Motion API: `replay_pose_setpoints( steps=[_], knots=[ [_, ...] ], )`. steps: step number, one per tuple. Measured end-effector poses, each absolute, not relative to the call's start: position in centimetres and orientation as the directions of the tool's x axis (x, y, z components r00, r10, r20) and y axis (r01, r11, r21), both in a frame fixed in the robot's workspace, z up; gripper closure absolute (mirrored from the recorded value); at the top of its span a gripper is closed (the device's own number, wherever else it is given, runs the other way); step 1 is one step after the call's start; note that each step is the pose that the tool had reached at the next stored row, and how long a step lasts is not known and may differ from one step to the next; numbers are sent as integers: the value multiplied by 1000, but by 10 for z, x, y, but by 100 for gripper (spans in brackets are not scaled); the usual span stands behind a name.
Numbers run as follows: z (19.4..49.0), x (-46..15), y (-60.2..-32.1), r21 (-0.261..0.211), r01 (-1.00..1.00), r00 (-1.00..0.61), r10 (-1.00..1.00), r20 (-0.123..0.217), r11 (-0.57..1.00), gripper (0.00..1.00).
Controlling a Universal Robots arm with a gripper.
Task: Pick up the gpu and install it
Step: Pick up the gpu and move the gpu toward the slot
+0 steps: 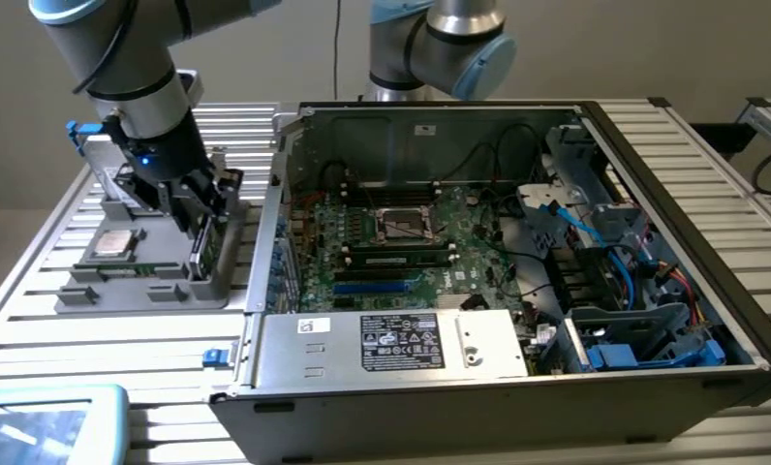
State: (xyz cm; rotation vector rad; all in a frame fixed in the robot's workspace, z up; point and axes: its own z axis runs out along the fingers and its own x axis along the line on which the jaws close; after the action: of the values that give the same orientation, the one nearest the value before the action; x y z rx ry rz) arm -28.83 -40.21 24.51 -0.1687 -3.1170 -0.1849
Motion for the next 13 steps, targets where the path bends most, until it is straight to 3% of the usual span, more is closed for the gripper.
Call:
replay_pose_setpoints(
  steps=[13],
  knots=[
    [234,-288,-400,122,116,-993,112,36,986,47]
  ],
)
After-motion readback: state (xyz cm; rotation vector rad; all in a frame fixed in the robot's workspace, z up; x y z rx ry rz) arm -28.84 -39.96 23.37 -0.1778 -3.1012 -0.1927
